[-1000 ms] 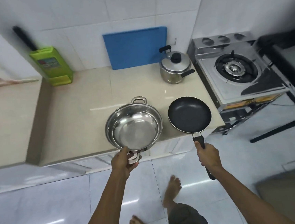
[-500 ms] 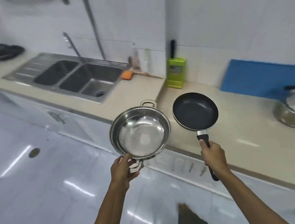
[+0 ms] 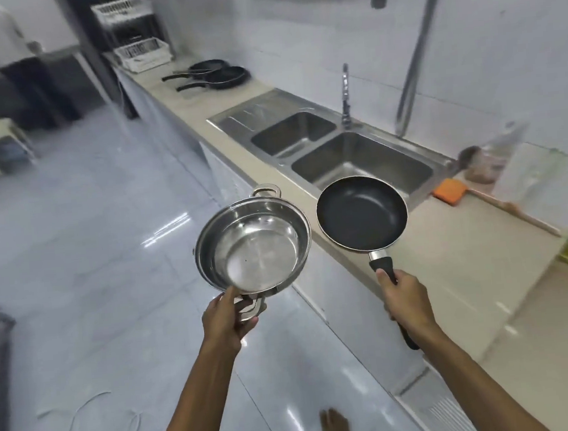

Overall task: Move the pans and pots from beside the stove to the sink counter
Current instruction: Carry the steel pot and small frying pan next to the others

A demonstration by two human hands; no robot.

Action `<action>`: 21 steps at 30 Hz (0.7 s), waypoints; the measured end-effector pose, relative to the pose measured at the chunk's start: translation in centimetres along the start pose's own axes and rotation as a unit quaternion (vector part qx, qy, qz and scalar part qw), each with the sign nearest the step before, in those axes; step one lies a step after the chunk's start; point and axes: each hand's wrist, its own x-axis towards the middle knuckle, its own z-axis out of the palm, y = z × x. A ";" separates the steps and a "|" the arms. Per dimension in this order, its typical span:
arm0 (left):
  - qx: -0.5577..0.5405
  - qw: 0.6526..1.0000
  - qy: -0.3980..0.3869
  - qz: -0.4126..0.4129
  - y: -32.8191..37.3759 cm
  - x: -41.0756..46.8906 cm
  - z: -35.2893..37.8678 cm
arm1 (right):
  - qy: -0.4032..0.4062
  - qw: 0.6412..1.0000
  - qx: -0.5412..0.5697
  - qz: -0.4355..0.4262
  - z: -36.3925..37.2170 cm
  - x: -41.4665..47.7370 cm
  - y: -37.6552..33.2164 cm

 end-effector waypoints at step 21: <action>-0.039 0.999 0.026 -0.003 31.6 41.2 -2.6 | -0.044 0.999 0.014 -0.020 33.3 34.7 -28.6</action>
